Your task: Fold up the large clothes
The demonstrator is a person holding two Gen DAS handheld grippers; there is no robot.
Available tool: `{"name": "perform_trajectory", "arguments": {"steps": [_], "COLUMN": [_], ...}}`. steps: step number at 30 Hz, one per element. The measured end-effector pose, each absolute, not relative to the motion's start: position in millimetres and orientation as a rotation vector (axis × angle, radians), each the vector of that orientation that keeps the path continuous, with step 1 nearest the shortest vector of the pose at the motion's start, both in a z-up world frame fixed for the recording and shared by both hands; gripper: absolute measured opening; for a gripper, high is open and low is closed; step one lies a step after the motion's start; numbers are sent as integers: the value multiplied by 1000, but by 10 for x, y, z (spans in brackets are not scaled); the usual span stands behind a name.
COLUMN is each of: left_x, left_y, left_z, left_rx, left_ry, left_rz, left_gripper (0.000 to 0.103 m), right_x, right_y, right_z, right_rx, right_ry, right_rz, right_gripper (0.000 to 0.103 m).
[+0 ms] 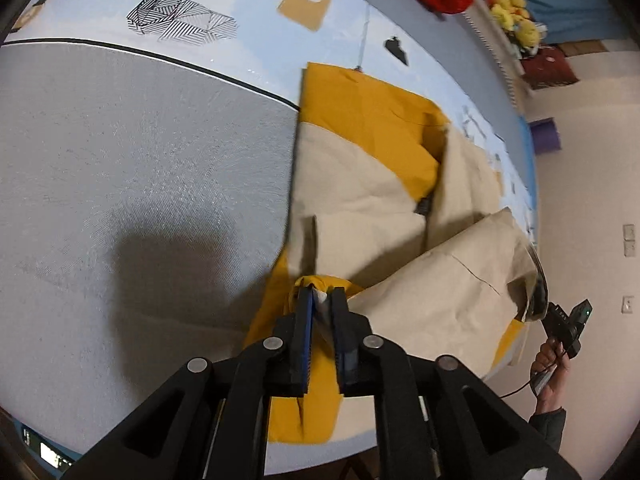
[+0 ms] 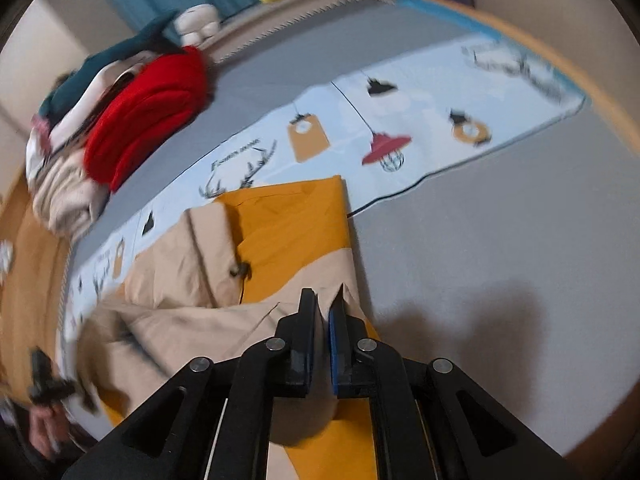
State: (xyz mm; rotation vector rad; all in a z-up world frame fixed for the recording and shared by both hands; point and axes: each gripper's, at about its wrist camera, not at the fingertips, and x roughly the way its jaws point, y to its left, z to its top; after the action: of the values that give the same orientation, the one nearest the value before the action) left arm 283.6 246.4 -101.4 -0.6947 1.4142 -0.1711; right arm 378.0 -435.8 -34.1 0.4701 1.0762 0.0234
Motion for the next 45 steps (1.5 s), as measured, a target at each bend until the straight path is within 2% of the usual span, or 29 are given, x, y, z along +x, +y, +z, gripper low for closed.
{"name": "perform_trajectory", "arguments": {"steps": [4,6,9,10,11,17,24,25,26,27,28,29,30,32,35,38,42,45], "left_x": [2859,2839,2793,2793,2780,2801,2988,3009,3060,3088,3116,3143,3161,3186,3198,3233,3361,3491], "left_y": [2549,2606,2658,2657,2650,2532,2301,2274,2218,2177,2136,2077,2043,2043,2155,2208,2165,2135], "left_z": [-893,-817,-718,-711,-716,-896,-1113,-1129,-1158,-1156,-1152,-1135,-1120,-1040,-759,-617,-652,-846], "left_rx": [-721,-718,-674,-658,-639,-548,-510,-511,-503,-495,-484,-450,-417,-402,-439,-469,-431,-385], "left_ry": [1365,1326,1286,1285,1289,1340,1345,1344,1349,1345,1336,1319,1311,1280,1136,1046,1031,1109], "left_rz": [-145,-130,-101,-94,-89,-73,-92,-94,-96,-101,-110,-115,-116,-116,-98,-74,-7,52], "left_gripper": [15,22,34,36,40,49,49,49,49,48,47,35,2,2,1,1,1,2], "right_x": [3882,3870,3785,3743,3722,3666,3735,3742,3743,3741,3739,3727,3711,3685,3614,3665,3977,4238], "right_y": [-4426,-4457,-4540,-4569,-4588,-4592,-4378,-4356,-4334,-4310,-4290,-4273,-4247,-4197,-4246,-4249,-4184,-4101], "right_z": [-361,-295,-249,-277,-334,-652,-1044,-1054,-1054,-1040,-1023,-993,-925,-712,-302,-138,-315,-599], "right_rx": [486,467,484,493,496,481,359,341,326,314,310,316,305,274,309,327,316,276], "right_ry": [1053,1020,971,962,980,1103,1259,1260,1257,1249,1244,1234,1208,1127,936,826,868,969], "right_rz": [-3,-2,4,2,-2,35,71,72,73,79,91,103,110,130,145,115,49,12], "right_gripper": [12,15,35,48,56,57,57,56,51,41,14,9,7,4,3,3,3,3]}}
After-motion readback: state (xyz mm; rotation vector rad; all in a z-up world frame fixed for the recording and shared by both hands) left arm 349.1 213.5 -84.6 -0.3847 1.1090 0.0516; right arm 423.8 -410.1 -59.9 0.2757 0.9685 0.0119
